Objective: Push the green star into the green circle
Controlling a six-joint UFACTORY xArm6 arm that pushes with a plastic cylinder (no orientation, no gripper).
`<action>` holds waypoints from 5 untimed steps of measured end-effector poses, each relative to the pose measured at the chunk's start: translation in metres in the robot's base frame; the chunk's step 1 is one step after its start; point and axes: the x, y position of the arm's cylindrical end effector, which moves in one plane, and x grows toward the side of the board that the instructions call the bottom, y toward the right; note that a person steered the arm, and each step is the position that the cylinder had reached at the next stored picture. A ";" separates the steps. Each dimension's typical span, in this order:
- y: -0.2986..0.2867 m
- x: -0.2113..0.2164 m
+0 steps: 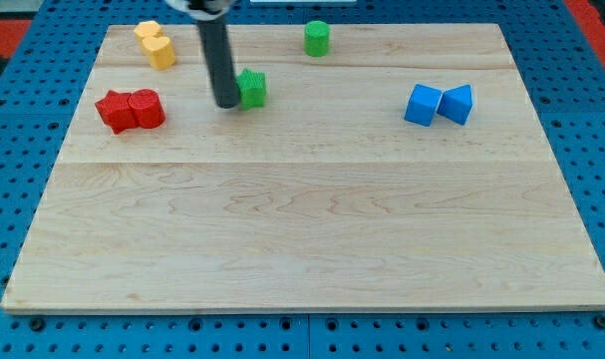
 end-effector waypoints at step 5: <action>0.028 -0.087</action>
